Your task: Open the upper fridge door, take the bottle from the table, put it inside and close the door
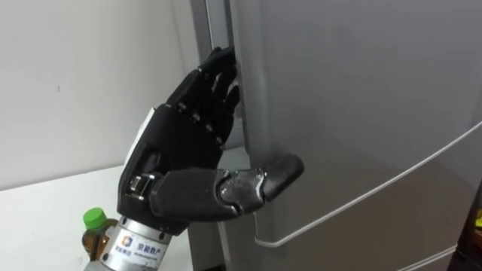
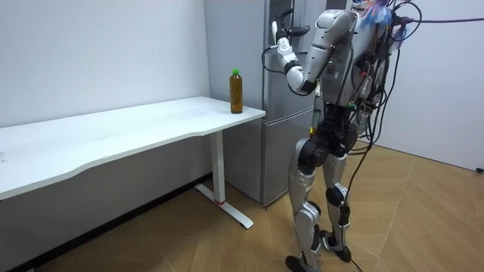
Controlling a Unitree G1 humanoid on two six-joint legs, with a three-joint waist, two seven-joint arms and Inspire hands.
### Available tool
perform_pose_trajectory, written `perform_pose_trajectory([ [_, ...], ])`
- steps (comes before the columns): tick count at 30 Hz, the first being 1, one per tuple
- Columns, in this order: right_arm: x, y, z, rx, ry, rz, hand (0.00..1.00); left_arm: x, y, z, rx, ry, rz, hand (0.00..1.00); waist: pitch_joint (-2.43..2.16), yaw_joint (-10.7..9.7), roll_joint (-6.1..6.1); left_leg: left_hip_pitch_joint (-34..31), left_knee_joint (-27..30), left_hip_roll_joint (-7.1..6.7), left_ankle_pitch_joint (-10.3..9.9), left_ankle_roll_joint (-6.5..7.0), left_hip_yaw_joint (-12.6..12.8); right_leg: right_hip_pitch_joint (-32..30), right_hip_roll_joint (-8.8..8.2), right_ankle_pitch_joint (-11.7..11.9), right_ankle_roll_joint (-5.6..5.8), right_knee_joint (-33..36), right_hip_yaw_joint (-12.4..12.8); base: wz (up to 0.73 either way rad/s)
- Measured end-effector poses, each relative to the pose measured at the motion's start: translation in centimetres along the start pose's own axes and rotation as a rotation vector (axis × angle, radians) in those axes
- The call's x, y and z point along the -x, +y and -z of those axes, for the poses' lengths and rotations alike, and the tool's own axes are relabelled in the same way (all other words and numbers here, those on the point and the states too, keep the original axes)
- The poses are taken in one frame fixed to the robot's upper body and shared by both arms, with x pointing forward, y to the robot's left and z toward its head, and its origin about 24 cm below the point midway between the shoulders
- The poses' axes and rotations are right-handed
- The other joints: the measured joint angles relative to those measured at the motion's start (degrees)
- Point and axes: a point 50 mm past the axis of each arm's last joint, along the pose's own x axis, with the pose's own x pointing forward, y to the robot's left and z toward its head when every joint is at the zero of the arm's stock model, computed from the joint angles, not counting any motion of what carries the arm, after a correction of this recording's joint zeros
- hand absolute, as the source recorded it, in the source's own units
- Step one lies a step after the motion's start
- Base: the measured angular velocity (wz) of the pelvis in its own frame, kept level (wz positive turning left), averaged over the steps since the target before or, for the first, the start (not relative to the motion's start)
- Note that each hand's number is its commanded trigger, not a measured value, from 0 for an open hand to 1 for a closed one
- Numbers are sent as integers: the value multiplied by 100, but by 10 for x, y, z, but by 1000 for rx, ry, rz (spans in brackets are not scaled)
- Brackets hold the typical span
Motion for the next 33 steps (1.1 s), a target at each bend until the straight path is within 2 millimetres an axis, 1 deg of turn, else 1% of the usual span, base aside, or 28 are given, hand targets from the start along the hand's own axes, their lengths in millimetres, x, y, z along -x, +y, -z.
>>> perform_pose_trajectory([
  [6, -1, 1, 0, 16, 7, -3, 0, -1, -6, 4, 18, 9, 21, 0, 14, -1, -22, -3, 3, -1, 0, 0, 0, -18, 0, 2, 1, 4, 3, 0],
  [14, -1, 4, -2, 38, 4, -7, 0, -2, -16, 9, 47, 4, 58, 0, 1, -7, -34, -59, 7, 2, -3, 7, 6, -136, -3, 2, 1, 89, 28, 0],
  [19, -2, 4, -2, 41, 4, -10, 0, -3, -19, 9, 53, -7, 69, 0, -8, -65, -49, -102, 33, 4, -2, 10, 27, -183, -5, 10, -3, 95, 38, -1],
  [23, -2, 5, -3, 44, 3, -15, 0, -2, -18, 9, 61, -8, 69, 0, -2, -136, -39, -100, 33, 7, -7, 19, 49, -191, -5, 48, 6, 84, 54, -2],
  [25, -2, 5, -4, 41, 1, -18, 0, -2, -18, 9, 63, -11, 67, 0, 12, -155, -18, -92, 21, 7, -15, 32, 81, -202, -3, 70, 14, 79, 102, -7],
  [27, -2, 5, -4, 37, -1, -18, 0, -2, -18, 10, 67, -12, 66, 0, 16, -152, -11, -77, -4, 5, -14, 37, 133, -218, -3, 78, 20, 77, 171, -12],
  [33, -2, 6, -5, 38, -4, -19, 0, -2, -18, 10, 102, -16, 81, 0, 14, -161, 1, -100, -9, 20, -23, 63, 281, -328, 1, 133, 26, 83, 304, -14],
])
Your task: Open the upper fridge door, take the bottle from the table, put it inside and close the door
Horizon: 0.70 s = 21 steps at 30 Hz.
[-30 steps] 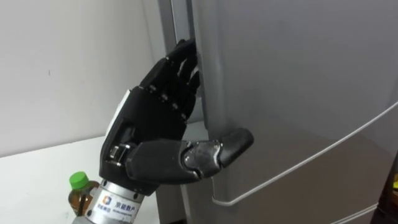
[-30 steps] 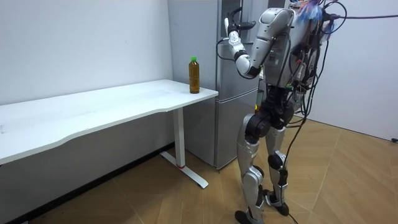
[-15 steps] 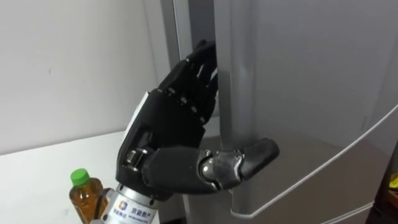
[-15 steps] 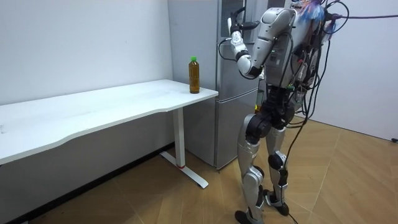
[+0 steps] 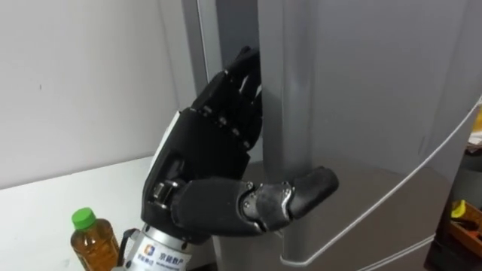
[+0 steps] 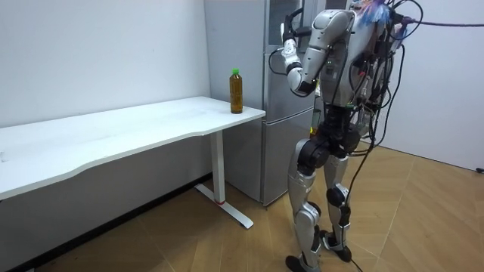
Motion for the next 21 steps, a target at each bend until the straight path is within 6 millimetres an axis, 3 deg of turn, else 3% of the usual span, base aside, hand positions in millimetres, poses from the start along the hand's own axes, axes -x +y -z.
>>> perform_pose_trajectory([
  [13, 0, 0, -5, 1, -12, 0, 0, -1, -13, 7, 105, 7, 116, 0, -6, -168, 80, 17, -24, 13, -1, 16, 135, -72, 0, 58, 18, -4, 53, -5],
  [21, 1, -5, -10, -29, -36, 9, 0, -4, -27, 20, 139, 79, 226, 0, 28, -389, 203, 156, -157, 30, -1, 15, 379, -122, 17, 59, 16, 7, 196, -16],
])
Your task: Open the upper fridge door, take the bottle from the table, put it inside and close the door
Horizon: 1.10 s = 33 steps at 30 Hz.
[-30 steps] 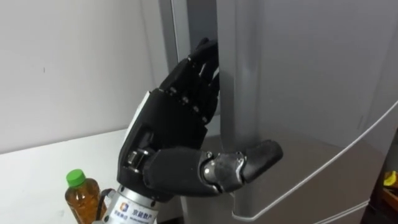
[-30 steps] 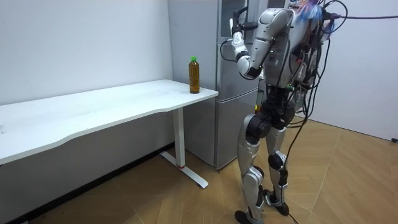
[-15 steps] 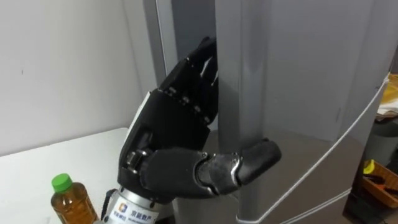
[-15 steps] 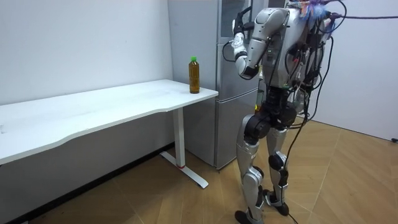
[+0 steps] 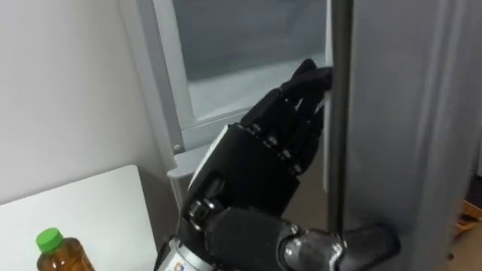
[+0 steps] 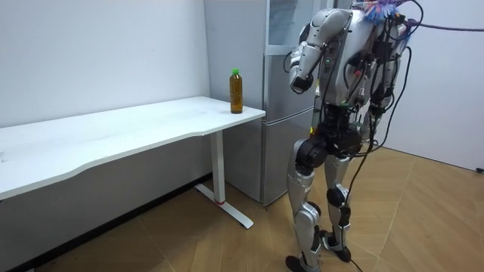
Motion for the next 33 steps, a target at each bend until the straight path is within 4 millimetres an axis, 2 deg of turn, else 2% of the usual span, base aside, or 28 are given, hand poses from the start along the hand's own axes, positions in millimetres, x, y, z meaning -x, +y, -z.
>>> perform_pose_trajectory([
  [4, 0, -1, -1, -22, -9, 0, 0, -1, -6, 13, -15, 109, 74, 0, -1, -229, 4, 23, -51, 13, 1, -2, 123, -60, 12, 4, -6, 0, 66, -17],
  [9, 1, -2, 0, -46, -9, 3, 0, 1, -4, 31, -63, 262, 95, 0, 1, -315, 2, 31, -51, 14, 0, -3, 192, -91, 17, 4, -6, -1, 147, -9],
  [18, 1, -2, 1, -80, 0, 5, 0, -6, -5, 30, -93, 276, 124, 0, -2, -318, 5, -13, -33, 18, 0, -4, 221, -144, 21, 3, -5, -13, 163, 0],
  [33, 1, -2, 1, -61, 8, 7, 0, -4, -2, 30, -104, 286, 101, 0, 3, -228, 0, -1, -32, 16, 1, -5, 263, -148, 23, -2, -1, -25, 210, -2],
])
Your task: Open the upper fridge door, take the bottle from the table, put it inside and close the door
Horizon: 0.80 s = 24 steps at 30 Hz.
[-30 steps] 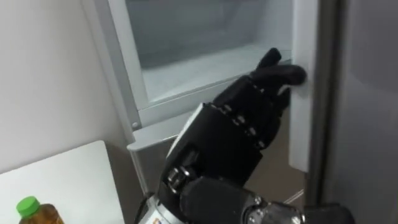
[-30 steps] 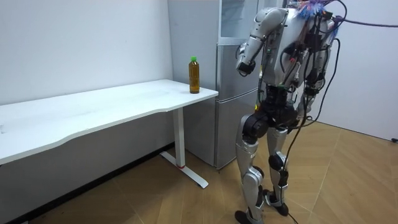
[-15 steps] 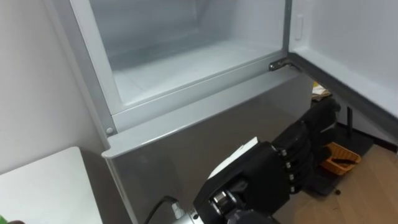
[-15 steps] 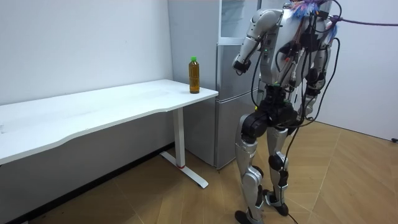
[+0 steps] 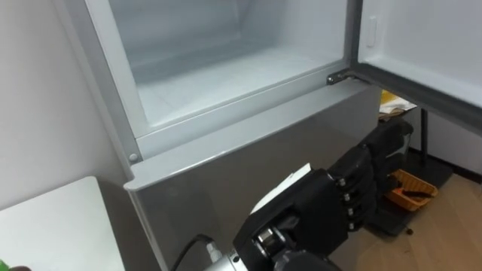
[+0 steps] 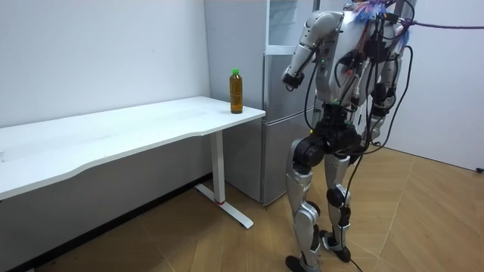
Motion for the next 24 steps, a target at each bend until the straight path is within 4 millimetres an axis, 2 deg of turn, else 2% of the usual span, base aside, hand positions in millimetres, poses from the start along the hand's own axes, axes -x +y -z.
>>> perform_pose_trajectory([
  [9, 0, 1, 1, 6, 0, 7, 0, 2, 5, -3, -52, 5, -27, 0, 27, 110, -56, 12, -10, -1, 1, 0, 0, 4, 1, 0, 0, 7, 3, 0],
  [12, 0, 0, 1, 10, 2, 10, 0, 5, 11, -7, -127, 18, -60, 0, 8, 200, -95, 4, -1, -1, 1, 0, -3, 1, 0, 0, 0, 9, 1, 0],
  [17, 1, -3, 5, 6, 11, 17, 0, 10, 20, -25, -221, -35, -153, 0, -18, 333, -157, 4, 11, 1, 1, 0, -115, 113, -2, 2, -2, 6, -116, 12],
  [20, 1, -4, 6, 14, 18, 19, 0, 16, 24, -37, -269, -66, -205, 0, -36, 569, -139, 12, 18, 5, 1, -1, -168, 131, -2, 3, -5, 8, -161, 4],
  [24, 5, -12, 14, 1, 24, 41, 0, 31, 35, -65, -352, -167, -325, 0, -46, 825, -124, 147, 9, 3, 1, -2, -242, 338, -2, 3, -4, -27, -233, 11],
])
